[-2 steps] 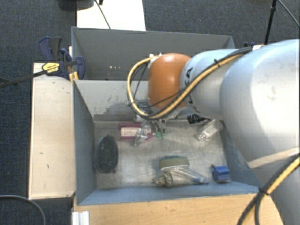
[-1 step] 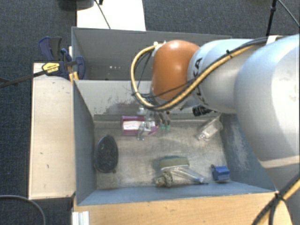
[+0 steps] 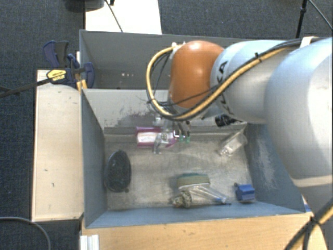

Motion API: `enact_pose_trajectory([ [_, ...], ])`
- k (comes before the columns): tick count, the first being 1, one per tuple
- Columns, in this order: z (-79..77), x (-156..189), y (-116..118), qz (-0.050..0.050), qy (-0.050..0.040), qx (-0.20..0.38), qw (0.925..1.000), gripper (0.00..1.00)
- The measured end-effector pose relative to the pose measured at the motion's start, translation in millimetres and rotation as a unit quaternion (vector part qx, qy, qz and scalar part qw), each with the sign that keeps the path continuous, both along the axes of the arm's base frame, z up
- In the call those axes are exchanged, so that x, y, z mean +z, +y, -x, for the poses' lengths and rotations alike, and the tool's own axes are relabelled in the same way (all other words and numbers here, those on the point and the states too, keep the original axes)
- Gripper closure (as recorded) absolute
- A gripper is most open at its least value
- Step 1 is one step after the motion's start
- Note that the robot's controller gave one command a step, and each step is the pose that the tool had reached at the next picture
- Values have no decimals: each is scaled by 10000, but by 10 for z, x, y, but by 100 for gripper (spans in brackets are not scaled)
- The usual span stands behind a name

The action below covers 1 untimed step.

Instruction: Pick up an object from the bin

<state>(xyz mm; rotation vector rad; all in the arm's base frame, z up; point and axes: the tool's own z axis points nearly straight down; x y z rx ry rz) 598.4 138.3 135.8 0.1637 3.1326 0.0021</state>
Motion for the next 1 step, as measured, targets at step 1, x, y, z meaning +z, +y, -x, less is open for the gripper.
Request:
enact_pose_trajectory([
  [1, -15, 542, 5, -5, -12, 19, 10000, 100],
])
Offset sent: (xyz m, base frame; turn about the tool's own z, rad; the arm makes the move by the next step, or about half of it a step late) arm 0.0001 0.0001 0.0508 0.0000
